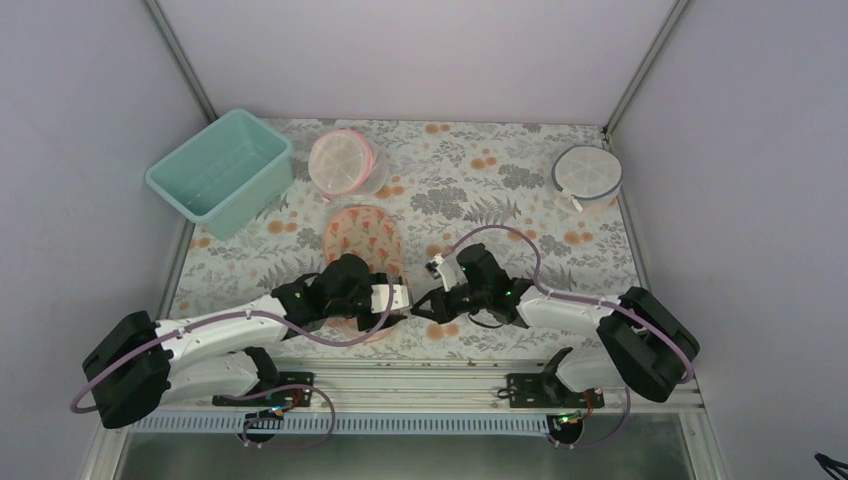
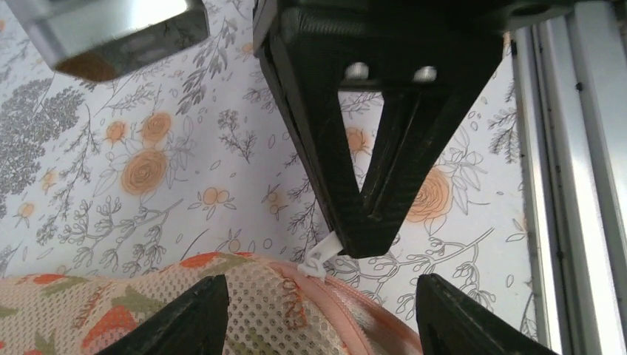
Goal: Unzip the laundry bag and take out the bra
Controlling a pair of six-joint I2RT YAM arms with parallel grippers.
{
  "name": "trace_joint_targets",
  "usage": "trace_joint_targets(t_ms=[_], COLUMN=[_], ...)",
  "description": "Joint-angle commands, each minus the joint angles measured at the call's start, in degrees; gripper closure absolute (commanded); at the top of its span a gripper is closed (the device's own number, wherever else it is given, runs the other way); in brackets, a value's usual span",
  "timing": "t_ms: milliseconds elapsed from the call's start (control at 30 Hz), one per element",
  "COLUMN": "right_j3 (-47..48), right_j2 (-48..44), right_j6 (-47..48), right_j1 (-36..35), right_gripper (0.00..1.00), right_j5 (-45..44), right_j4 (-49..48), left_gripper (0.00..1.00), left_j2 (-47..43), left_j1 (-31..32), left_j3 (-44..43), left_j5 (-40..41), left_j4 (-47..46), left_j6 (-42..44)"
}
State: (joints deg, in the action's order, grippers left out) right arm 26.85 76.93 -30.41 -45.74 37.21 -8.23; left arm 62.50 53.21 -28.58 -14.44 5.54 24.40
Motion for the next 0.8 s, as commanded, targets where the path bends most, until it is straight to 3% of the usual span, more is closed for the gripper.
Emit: trace_joint_targets(t_ms=[0, 133, 400, 667, 767], right_j3=[1.1, 1.4, 2.1, 0.5, 0.9], right_j2=[-2.9, -4.7, -5.2, -3.2, -0.6], right_j6=[-0.9, -0.3, 1.0, 2.1, 3.7], right_j1=[-0.6, -0.5, 1.4, 11.2, 11.8], right_gripper=[0.96, 0.96, 0.96, 0.96, 0.96], right_j5=[0.6, 0.6, -2.8, -8.7, -8.5], right_j4=[-1.6, -0.7, 2.1, 7.9, 8.2], left_gripper=[0.39, 0.53, 0.96, 0.98, 0.98], left_j2=[1.3, 1.6, 2.1, 1.1, 0.5], left_j1=[0.7, 0.8, 0.8, 0.8, 0.8], left_j3=[-0.1, 1.4, 1.1, 1.7, 1.8], left_j5=[4.2, 4.6, 3.0, 1.7, 0.9], left_j4=[-1.0, 0.1, -0.9, 0.7, 0.7], left_j6=[1.1, 4.0, 7.3, 12.0, 12.8])
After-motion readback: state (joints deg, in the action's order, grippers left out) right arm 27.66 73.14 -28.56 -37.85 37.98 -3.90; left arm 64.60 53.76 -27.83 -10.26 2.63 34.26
